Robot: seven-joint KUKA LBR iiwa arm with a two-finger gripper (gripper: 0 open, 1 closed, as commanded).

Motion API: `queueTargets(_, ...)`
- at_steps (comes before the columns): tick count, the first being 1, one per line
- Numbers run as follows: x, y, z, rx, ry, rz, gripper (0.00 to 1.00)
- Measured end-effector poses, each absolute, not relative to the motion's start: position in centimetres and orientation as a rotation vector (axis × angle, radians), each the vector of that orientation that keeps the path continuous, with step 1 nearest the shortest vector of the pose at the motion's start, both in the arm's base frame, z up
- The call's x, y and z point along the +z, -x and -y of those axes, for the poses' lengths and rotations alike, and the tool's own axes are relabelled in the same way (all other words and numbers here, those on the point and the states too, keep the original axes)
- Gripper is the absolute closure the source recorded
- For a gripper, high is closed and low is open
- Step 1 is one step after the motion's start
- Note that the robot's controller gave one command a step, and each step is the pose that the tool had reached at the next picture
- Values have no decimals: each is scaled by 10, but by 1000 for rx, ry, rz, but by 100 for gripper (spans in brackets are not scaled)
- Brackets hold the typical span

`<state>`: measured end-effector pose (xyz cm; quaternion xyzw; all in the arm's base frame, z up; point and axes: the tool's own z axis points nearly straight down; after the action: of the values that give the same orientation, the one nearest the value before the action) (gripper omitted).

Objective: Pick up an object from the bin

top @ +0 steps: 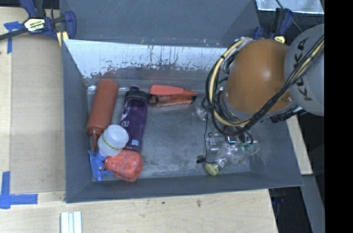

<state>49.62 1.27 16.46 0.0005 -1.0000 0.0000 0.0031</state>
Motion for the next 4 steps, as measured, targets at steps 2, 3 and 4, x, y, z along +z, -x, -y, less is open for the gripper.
queueTargets(2,114,-517,35,1,-203,3140,0)
queueTargets(3,124,-511,63,0,-478,3107,0)
queueTargets(4,125,-536,117,1,-386,3122,0)
